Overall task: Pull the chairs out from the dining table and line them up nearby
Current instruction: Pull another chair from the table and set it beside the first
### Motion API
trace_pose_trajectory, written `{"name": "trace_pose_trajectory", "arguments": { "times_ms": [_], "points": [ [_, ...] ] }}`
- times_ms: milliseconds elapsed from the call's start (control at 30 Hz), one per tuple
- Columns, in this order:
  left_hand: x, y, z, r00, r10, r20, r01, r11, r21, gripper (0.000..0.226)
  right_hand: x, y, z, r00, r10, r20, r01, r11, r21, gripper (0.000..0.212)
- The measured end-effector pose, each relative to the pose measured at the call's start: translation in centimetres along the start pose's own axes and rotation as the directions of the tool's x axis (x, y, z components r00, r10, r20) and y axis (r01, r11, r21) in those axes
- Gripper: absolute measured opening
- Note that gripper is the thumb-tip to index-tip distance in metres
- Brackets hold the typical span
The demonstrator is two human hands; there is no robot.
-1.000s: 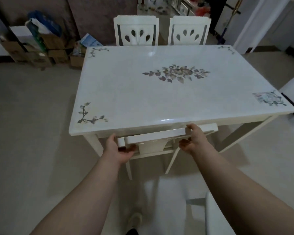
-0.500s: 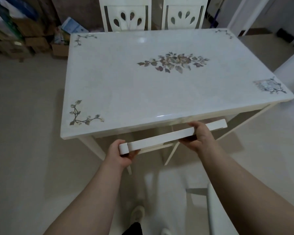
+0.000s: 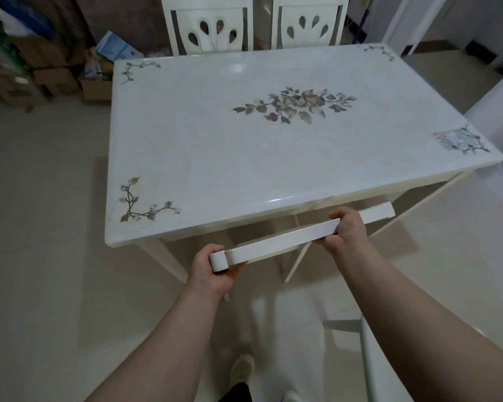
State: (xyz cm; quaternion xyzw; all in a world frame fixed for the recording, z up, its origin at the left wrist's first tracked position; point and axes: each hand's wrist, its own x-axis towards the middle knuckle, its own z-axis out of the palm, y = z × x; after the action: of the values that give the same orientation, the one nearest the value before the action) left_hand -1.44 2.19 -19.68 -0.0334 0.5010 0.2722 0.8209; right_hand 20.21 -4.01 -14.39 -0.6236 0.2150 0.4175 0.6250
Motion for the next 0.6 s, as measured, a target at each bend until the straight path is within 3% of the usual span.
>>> {"name": "trace_pose_trajectory", "arguments": {
  "times_ms": [200,300,500,600],
  "points": [
    [-0.2,0.1,0.5,0.999,0.009,0.035,-0.007,0.997,-0.071,0.003,-1.2,-0.9,0.4,1.0,-0.005,0.021,0.006,0.999,-0.036,0.01],
    [-1.3,0.9,1.1,0.998,0.009,0.06,-0.003,0.996,-0.094,0.021,-2.2,-1.4,0.9,0.999,-0.005,0.05,0.007,0.999,-0.04,0.009],
    [-4.4,0.6,0.6,0.996,0.005,0.087,0.004,0.995,-0.097,0.026,-5.5,-1.9,0.0,0.998,-0.006,0.067,0.011,0.997,-0.08,0.018],
    [-6.3,-0.1,-0.4,0.995,-0.003,0.1,0.014,0.994,-0.11,0.029,-8.0,-1.8,-0.9,0.997,-0.026,0.075,0.034,0.993,-0.115,0.007]
  ]
}}
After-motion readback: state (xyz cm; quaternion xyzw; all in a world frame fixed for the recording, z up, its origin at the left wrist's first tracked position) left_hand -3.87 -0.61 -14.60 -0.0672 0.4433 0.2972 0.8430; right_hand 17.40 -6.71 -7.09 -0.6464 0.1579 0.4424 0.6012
